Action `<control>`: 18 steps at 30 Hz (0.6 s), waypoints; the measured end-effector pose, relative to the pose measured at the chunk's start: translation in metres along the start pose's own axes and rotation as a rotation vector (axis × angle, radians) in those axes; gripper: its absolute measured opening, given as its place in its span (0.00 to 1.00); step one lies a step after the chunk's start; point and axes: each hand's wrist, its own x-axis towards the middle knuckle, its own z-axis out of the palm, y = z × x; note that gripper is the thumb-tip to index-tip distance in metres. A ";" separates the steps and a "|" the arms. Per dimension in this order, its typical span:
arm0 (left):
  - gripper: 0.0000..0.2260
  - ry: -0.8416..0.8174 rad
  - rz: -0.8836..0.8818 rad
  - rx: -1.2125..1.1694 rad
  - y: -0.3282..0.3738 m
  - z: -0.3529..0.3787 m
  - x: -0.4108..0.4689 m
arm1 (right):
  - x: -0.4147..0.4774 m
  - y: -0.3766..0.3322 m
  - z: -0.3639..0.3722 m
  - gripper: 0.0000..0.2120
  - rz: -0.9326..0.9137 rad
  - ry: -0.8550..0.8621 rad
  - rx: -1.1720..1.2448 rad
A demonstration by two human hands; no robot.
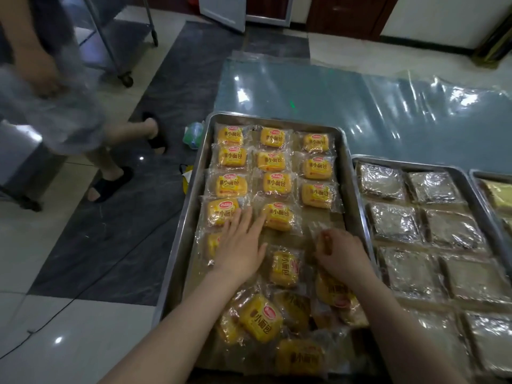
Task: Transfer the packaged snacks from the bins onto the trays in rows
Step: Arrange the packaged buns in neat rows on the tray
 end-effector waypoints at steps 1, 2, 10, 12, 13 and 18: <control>0.30 -0.018 0.021 0.023 0.006 0.002 0.008 | -0.001 0.000 0.002 0.26 -0.008 -0.046 -0.086; 0.30 -0.025 0.048 0.045 0.010 0.004 0.014 | -0.002 0.000 0.004 0.32 -0.013 -0.084 -0.138; 0.29 -0.155 0.175 0.056 0.017 0.007 0.036 | -0.005 0.001 0.006 0.34 0.036 0.015 0.119; 0.30 -0.200 0.173 0.072 0.014 0.010 0.033 | -0.005 0.002 0.000 0.26 0.115 0.099 0.376; 0.31 -0.206 0.170 0.074 0.014 0.012 0.031 | -0.004 0.003 -0.003 0.20 0.158 0.140 0.522; 0.31 -0.210 0.151 0.056 0.017 0.013 0.027 | 0.001 0.011 -0.016 0.09 0.344 0.171 0.970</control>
